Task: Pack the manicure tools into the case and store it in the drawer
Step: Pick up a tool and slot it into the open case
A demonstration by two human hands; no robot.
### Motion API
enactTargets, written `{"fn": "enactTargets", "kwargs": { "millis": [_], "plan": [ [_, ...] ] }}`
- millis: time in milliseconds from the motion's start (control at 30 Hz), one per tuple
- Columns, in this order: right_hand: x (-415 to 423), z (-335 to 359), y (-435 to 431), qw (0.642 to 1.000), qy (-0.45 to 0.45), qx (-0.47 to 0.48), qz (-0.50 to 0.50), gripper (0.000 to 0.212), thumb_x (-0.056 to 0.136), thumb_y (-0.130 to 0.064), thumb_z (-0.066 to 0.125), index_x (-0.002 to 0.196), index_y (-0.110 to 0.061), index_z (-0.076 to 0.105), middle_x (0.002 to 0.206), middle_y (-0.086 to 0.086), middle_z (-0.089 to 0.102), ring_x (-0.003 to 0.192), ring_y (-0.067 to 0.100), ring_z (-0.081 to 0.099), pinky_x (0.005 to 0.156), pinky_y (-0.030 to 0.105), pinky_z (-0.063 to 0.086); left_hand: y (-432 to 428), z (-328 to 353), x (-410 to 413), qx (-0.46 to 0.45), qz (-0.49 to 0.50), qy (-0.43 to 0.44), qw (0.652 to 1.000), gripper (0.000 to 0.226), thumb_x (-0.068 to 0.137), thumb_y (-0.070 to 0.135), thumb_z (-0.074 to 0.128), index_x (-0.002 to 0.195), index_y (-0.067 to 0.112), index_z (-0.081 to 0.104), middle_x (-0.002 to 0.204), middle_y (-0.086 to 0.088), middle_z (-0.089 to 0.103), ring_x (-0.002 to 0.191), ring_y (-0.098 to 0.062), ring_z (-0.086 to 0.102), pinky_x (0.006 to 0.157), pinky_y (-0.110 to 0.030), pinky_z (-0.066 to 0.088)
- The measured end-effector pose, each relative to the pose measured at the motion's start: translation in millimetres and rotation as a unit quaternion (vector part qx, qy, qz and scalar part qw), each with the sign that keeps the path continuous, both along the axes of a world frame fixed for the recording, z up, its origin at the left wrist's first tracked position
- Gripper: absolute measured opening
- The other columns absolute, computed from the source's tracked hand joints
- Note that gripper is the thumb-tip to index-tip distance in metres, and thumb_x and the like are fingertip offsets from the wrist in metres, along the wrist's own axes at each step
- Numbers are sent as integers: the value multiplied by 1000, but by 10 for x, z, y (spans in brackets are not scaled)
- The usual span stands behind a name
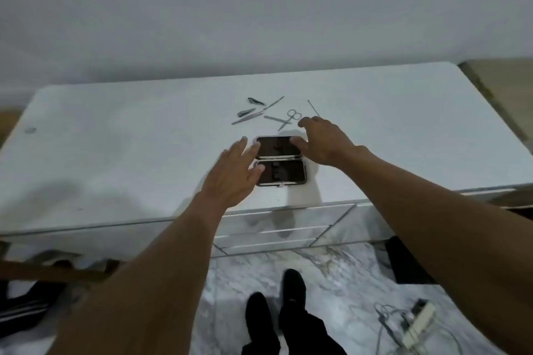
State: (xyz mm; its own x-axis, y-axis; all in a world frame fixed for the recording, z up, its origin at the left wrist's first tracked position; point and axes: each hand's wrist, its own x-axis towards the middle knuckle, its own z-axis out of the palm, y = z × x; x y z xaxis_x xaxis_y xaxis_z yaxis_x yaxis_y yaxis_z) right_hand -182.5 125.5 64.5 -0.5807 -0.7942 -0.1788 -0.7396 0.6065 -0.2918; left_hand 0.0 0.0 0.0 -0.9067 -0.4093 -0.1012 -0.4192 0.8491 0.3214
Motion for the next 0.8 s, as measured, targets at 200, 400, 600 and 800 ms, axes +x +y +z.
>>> {"fn": "enactTargets", "kwargs": {
  "millis": [200,400,600,800],
  "plan": [
    [-152,12,-485,999,-11,1,46,49,97,-37,47,136,-8,45,133,17,53,123,35,51,98,40,42,-67,-177,32,-54,4,49,997,57,99,45,25,146,17,42,149,-19,42,139,-34,38,112,-47,32],
    [-230,-83,-966,994,-16,0,105,43,96,-31,47,133,-9,48,131,14,54,121,33,52,98,42,44,-49,-245,31,-48,27,92,994,51,99,43,36,144,20,45,148,-13,44,138,-28,39,114,-43,28],
    [-236,-216,-1395,987,39,12,155,31,95,-19,45,123,-10,56,122,12,58,116,34,51,93,43,44,-72,-264,21,-34,37,106,993,51,97,43,39,143,22,46,148,-9,45,138,-24,39,116,-36,24],
    [-247,-278,-1635,974,95,34,201,25,94,-16,51,115,-10,62,117,12,58,113,33,51,85,41,43,-72,-234,12,-29,47,107,993,52,96,45,38,142,23,47,148,-9,45,137,-25,40,114,-38,28]
  ]
}}
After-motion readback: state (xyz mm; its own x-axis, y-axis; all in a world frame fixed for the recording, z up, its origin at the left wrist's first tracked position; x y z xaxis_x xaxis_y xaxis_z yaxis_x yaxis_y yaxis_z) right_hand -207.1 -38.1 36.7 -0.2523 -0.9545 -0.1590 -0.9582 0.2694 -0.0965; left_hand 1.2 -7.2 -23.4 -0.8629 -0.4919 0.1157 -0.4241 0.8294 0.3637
